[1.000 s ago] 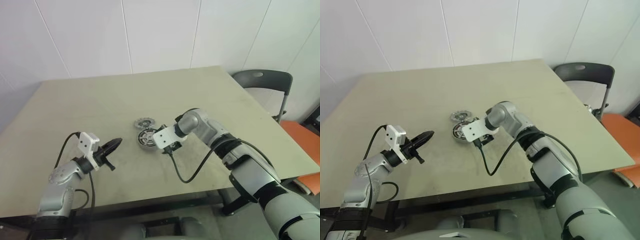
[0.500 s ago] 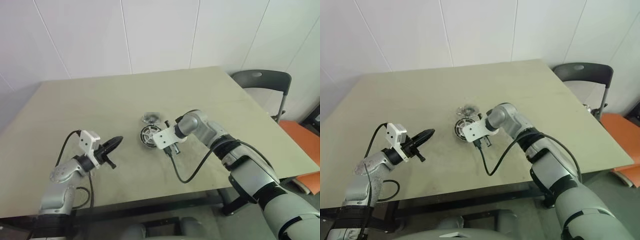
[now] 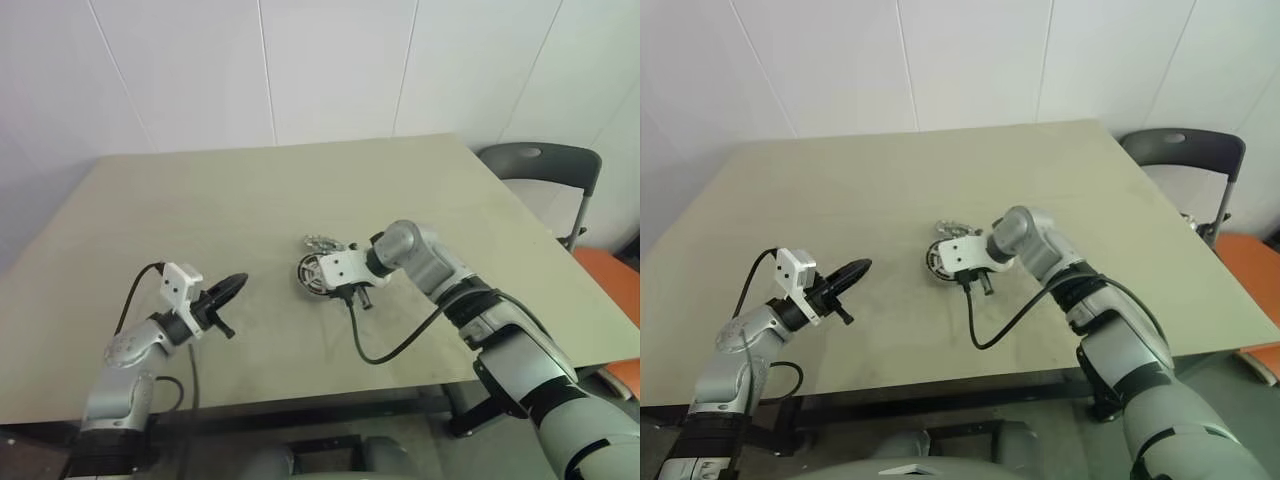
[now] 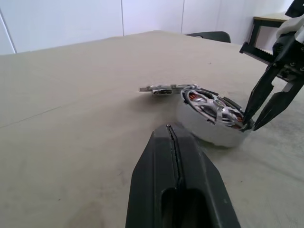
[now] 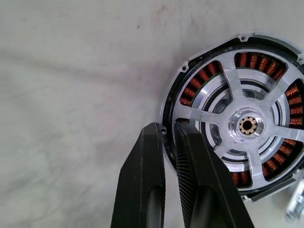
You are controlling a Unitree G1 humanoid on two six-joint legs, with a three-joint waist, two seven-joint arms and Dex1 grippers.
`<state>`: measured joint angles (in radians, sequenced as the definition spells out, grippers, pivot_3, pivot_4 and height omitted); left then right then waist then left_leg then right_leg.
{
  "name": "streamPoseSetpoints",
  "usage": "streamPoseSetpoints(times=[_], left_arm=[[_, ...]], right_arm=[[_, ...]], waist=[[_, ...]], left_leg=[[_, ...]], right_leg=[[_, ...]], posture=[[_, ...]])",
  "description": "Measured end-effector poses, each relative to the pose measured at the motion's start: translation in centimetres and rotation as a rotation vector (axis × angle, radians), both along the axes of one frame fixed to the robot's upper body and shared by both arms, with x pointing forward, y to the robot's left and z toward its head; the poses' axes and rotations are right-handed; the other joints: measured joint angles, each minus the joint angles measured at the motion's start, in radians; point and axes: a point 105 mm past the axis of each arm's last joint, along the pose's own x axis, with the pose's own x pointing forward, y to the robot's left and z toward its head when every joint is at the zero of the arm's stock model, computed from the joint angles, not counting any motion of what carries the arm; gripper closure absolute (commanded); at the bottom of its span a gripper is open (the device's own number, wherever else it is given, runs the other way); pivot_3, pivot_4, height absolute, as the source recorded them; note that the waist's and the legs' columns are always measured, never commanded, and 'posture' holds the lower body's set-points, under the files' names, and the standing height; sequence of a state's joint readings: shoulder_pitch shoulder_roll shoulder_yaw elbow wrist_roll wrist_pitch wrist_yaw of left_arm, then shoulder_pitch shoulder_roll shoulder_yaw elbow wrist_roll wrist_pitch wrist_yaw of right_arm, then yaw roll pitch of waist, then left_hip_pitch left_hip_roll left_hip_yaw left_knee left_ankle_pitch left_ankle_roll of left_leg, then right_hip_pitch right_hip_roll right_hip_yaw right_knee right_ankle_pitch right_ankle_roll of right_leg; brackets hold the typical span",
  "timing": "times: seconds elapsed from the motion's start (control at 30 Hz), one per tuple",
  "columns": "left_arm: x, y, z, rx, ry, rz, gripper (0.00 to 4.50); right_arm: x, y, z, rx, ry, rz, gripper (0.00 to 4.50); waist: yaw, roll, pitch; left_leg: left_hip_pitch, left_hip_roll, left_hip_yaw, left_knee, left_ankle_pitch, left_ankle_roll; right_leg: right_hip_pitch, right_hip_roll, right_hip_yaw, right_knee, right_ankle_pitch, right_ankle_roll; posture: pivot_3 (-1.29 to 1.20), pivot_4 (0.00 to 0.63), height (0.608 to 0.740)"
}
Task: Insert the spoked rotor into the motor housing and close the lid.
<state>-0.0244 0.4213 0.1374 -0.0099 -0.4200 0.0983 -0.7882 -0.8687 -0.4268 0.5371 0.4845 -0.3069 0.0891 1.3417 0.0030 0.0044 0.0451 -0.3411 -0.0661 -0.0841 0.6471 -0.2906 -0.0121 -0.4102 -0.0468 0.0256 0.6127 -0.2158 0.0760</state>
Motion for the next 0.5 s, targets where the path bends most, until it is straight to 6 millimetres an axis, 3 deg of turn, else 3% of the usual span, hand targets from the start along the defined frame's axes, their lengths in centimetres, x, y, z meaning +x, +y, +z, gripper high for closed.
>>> streamPoseSetpoints(times=[0.27,0.5], left_arm=[[-0.5,0.3,-1.1,0.004,0.03,0.021,4.5],[-0.5,0.3,-1.0,0.003,0.024,0.023,4.5]], right_arm=[[-2.8,-2.4,0.8,-0.007,0.218,-0.197,4.42],[-5.3,-0.7,1.4,0.07,0.498,-0.423,4.42]], waist=[[0.025,0.0,0.0],[0.032,-0.001,0.0]], left_leg=[[0.0,0.0,0.0,0.001,0.0,0.0],[-0.001,0.001,0.0,0.0,0.0,0.0]], right_leg=[[0.0,0.0,-0.001,-0.001,-0.001,0.001],[-0.001,0.001,-0.001,0.0,-0.001,0.001]], posture=[[0.0,0.0,0.74],[0.0,0.0,0.74]])
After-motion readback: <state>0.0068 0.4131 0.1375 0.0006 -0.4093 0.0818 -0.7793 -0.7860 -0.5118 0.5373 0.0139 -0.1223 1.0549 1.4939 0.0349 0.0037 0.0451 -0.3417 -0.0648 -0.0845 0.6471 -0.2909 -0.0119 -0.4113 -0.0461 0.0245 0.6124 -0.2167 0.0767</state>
